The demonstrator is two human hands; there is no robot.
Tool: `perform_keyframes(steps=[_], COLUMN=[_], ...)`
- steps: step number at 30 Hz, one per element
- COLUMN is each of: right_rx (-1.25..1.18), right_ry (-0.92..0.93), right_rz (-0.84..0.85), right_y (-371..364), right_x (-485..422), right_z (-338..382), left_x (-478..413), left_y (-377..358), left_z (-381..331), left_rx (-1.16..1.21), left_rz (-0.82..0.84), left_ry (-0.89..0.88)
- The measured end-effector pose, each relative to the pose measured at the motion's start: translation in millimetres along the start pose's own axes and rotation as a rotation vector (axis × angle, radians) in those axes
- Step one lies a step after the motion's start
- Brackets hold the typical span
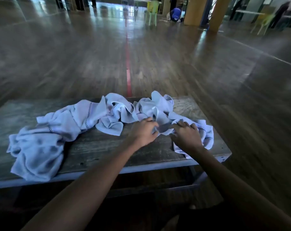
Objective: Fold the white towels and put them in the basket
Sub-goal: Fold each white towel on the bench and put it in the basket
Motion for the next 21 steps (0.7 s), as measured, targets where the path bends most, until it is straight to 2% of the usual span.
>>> perform_keyframes(steps=[4,9,14,17,21], right_rx=[0.175,0.181,0.026,-0.192,-0.323], right_ry=[0.066,0.136,0.174,0.171,0.158], right_rz=[0.009,-0.033,-0.118,-0.075,0.0], right_y=[-11.1,-17.5,6.2,42.8,106.9], right_x=[-21.5,-29.8,-23.9,-30.9,-42.0], right_z=[-5.3,-10.0,-12.9,-15.5,-13.5], left_x=[-24.1,-30.2,-23.5,-24.3,-34.0], left_y=[-23.6,-40.1,-15.1,23.3,82.8], left_z=[-2.7,3.8,-3.3,-14.4,-31.4], left_rx=[-0.038,-0.045,-0.015,-0.024,-0.087], left_rz=[0.036,-0.012,-0.098,-0.178,-0.324], left_ry=[-0.009,-0.032,-0.123,-0.151,-0.192])
Point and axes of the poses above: each hand's wrist, its own x-axis away from the middle knuckle, its own y-axis out of the back of the hand, z = x × y, the point moved 3 cm from there along -x, towards the middle knuckle, and after that the axes turned 5 degrees about -y, right-handed, at the moved point
